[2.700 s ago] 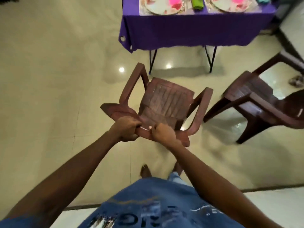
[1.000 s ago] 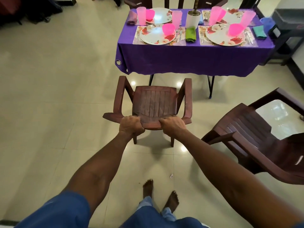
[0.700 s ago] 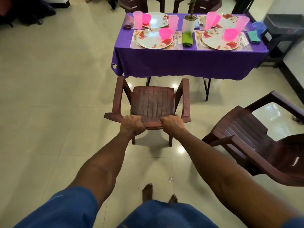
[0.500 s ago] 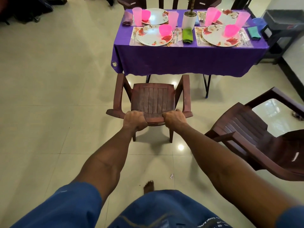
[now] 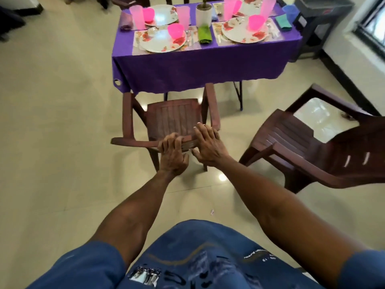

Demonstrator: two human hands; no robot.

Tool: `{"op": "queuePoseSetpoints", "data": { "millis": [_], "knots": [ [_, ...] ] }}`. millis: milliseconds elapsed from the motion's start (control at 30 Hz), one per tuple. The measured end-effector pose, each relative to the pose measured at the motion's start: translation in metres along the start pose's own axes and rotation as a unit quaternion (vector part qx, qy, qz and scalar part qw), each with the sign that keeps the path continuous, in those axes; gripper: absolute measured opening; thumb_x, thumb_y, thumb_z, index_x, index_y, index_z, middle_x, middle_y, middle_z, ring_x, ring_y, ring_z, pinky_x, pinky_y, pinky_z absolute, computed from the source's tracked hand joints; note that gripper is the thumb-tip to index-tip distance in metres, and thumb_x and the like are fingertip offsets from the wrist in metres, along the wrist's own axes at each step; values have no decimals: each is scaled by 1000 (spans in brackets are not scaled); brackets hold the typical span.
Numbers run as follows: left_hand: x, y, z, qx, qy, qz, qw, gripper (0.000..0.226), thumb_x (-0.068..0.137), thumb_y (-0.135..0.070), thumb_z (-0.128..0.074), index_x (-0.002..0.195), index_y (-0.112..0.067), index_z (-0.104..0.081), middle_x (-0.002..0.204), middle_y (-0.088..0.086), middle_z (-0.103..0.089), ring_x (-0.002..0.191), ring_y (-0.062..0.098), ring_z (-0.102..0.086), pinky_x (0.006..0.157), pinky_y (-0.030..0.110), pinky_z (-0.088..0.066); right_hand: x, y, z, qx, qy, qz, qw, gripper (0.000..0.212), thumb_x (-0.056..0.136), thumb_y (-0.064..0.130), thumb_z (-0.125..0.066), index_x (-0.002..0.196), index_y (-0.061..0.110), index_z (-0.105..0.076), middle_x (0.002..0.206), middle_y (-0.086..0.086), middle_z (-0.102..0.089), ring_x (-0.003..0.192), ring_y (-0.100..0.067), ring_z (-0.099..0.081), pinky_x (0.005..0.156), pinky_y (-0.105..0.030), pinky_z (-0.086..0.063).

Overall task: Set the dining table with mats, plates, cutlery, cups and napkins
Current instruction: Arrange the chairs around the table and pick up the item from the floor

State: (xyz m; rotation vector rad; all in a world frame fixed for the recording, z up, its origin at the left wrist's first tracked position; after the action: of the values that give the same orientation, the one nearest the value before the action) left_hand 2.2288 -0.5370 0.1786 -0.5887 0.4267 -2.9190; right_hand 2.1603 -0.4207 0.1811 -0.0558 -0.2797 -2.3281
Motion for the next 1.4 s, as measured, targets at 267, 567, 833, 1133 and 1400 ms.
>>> {"op": "queuePoseSetpoints", "data": {
  "millis": [267,567,833,1133,1400],
  "knots": [
    [8,-152,-92,-53,-5,-2,999,51,67,-14,-56,117,-15,-44,121,11,-45,112,32,-42,97,45,-29,-97,-148,20,-10,-13,-110,994,63,92,32,-55,144,2,-36,146,-21,-38,132,-37,-38,111,-46,-31],
    [8,-376,-183,-97,112,24,989,54,66,-19,-52,118,-14,-41,126,15,-46,113,31,-36,95,42,-25,-241,-364,89,-14,5,-210,977,36,90,14,-47,125,6,-51,119,-16,-56,106,-36,-56,93,-45,-41],
    [49,-508,-245,-189,200,30,961,44,82,-20,-44,124,-5,-51,126,15,-49,108,32,-51,93,44,-46,-289,-516,158,10,2,-298,955,22,91,16,-45,106,6,-58,104,-15,-64,86,-41,-62,66,-38,-39],
    [99,-630,-342,-197,250,31,947,27,89,-13,-48,116,-9,-55,117,12,-56,95,32,-58,76,40,-47,-297,-652,161,17,96,-305,947,27,83,17,-43,102,13,-62,100,-12,-69,87,-37,-66,65,-37,-49],
    [136,-693,-415,-174,283,97,938,24,91,-24,-49,108,-8,-55,113,17,-60,99,37,-57,81,43,-47,-294,-748,149,-3,246,-242,938,22,88,13,-48,104,12,-64,104,-11,-69,92,-33,-67,64,-34,-48]
  ]
}}
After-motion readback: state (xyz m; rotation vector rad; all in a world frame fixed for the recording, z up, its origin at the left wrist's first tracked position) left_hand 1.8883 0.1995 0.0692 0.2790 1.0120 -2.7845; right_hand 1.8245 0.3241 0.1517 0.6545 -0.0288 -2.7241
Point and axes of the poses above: each hand's wrist, its own x-axis towards the middle knuckle, its own z-axis out of the back of the hand, y = z × x, the point moved 8 cm from there along x, towards the middle knuckle
